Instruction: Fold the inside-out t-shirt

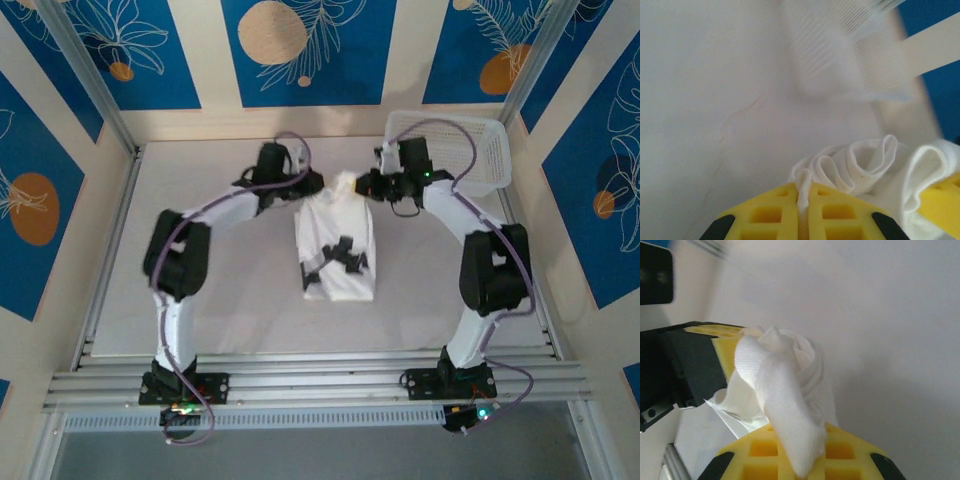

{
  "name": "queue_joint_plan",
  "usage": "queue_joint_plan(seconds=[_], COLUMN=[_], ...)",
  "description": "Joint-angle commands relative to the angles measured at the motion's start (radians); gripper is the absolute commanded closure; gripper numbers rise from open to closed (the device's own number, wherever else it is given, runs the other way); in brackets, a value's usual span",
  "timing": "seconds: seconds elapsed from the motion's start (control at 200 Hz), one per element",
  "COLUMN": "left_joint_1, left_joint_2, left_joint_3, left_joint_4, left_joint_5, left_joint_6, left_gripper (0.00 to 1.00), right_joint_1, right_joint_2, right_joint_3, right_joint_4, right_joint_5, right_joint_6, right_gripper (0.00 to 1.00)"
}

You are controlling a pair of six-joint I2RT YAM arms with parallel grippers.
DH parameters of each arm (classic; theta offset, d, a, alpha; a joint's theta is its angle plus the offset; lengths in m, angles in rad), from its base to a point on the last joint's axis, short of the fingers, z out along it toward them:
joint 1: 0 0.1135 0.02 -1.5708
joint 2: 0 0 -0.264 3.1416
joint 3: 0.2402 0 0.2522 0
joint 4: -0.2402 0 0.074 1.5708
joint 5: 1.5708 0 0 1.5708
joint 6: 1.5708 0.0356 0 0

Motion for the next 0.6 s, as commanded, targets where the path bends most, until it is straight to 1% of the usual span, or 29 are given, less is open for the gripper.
queue_joint_plan(seconds=[0.0, 0.065, 0.125, 0.2, 0.25, 0.34, 0.39, 0.465, 0.51, 0.595], left_joint_1=[0.013, -0.002, -0.032, -0.079, -0.108, -0.149, -0.161, -0.182, -0.195, -0.219], left_joint_2=[-0.306, -0.423, -0.507, -0.581, -0.621, -0.667, -0.683, -0.722, -0.760, -0.847], left_joint_3=[-0.011, -0.058, -0.136, -0.277, -0.385, -0.609, -0.723, -0.861, -0.915, -0.973], left_joint_4=[0.055, 0.037, 0.030, 0.043, 0.046, 0.075, 0.099, 0.125, 0.115, 0.046], left_joint_5=[0.022, -0.025, -0.067, -0.118, -0.170, -0.260, -0.288, -0.328, -0.354, -0.404], left_joint_6=[0.054, 0.110, 0.143, 0.158, 0.169, 0.146, 0.109, 0.064, 0.049, 0.033], left_gripper=[1.00, 1.00, 1.00, 1.00, 1.00, 1.00, 1.00, 1.00, 1.00, 1.00], right_joint_1=[0.075, 0.124, 0.164, 0.195, 0.211, 0.251, 0.272, 0.285, 0.292, 0.306], right_joint_2=[-0.174, -0.244, -0.298, -0.342, -0.354, -0.348, -0.334, -0.304, -0.296, -0.310], right_joint_3=[0.117, 0.092, 0.001, -0.195, -0.336, -0.540, -0.627, -0.728, -0.774, -0.849], right_joint_4=[0.056, 0.118, 0.228, 0.432, 0.560, 0.685, 0.719, 0.756, 0.762, 0.776], right_joint_5=[-0.083, -0.022, 0.013, 0.039, 0.028, 0.026, 0.046, 0.031, 0.009, -0.013], right_joint_6=[-0.166, -0.245, -0.329, -0.411, -0.458, -0.540, -0.538, -0.475, -0.439, -0.386], right_gripper=[1.00, 1.00, 1.00, 1.00, 1.00, 1.00, 1.00, 1.00, 1.00, 1.00])
